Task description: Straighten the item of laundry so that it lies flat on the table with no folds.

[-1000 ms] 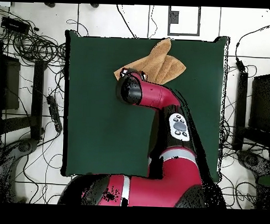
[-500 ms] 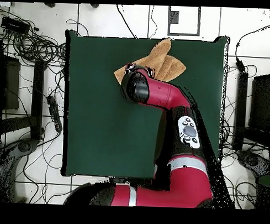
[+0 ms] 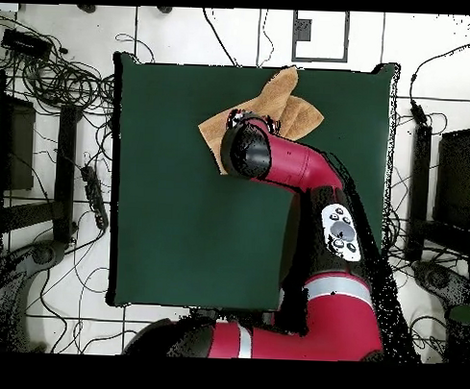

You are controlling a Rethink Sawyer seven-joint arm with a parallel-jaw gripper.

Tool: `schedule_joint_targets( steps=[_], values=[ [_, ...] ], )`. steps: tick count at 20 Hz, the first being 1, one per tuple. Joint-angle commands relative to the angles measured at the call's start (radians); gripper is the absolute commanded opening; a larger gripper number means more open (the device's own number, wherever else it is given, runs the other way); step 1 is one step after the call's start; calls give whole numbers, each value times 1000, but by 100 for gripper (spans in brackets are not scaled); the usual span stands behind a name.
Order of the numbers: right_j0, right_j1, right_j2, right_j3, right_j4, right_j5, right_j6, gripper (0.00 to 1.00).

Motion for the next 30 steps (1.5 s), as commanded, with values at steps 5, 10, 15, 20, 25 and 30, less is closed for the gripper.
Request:
schedule_joint_targets(
  steps=[5, 10, 15, 20, 25, 30],
  values=[
    [85, 9, 65, 167, 98, 26, 281, 100],
    [135, -8, 43, 207, 160, -9, 335, 100],
    [123, 5, 73, 223, 185, -56, 304, 100],
    [117, 91, 96, 147, 197, -86, 257, 100],
    [72, 172, 140, 34, 181, -70, 168, 100],
    [44, 222, 177, -26, 165, -94, 148, 100]
  ],
)
